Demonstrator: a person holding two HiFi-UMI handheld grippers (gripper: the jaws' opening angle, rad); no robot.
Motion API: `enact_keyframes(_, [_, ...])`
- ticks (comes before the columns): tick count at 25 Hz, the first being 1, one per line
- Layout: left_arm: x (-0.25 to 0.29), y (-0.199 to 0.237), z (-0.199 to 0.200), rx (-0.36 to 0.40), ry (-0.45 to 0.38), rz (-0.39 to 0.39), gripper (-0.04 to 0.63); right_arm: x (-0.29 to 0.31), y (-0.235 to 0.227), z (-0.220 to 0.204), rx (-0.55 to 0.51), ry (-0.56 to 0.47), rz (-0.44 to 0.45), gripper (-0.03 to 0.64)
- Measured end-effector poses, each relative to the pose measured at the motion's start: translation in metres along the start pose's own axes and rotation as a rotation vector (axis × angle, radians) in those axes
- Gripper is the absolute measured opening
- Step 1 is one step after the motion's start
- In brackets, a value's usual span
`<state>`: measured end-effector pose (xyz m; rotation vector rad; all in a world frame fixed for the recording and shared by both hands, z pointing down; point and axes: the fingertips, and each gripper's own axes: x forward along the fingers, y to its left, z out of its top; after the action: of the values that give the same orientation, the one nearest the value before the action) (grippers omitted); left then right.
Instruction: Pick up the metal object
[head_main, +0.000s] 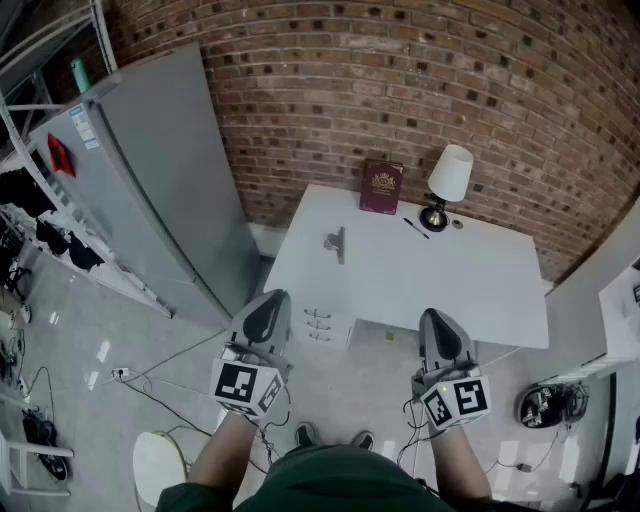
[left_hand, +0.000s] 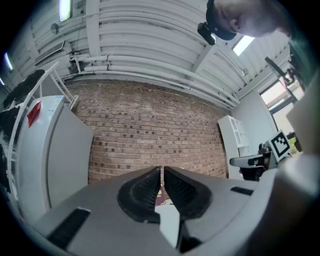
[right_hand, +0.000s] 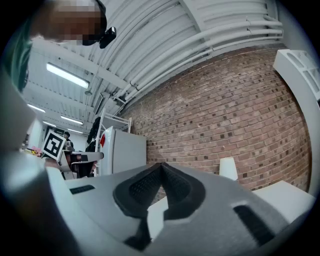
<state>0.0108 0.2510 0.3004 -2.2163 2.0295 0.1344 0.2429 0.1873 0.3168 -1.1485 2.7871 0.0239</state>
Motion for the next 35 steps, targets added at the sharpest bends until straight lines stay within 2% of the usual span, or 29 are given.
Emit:
enact_keyframes(11, [-0.003,0.052,-0.009,-0.042,0.005,-0.031,0.021,0.035,0.044,-0.005,-0.011,0.017,0.01,0.003])
enact_keyframes(19, [-0.01,0.099,-0.027,-0.054,0.015,-0.067,0.021,0.059,0.071,-0.021,-0.027,0.046,-0.055,0.003])
enact_keyframes(25, [-0.004,0.112,-0.035,-0.068,0.026,-0.077,0.021,0.074,0.082,-0.036,-0.04,0.097,-0.045,0.002])
enact_keyframes(29, [0.005,0.116,-0.044,-0.087,0.053,-0.057,0.021,0.088,0.078,-0.043,-0.047,0.112,-0.025,0.003])
enact_keyframes(35, [0.027,0.128,-0.051,-0.022,0.061,-0.028,0.021,0.13,0.069,-0.057,-0.015,0.092,0.047,0.002])
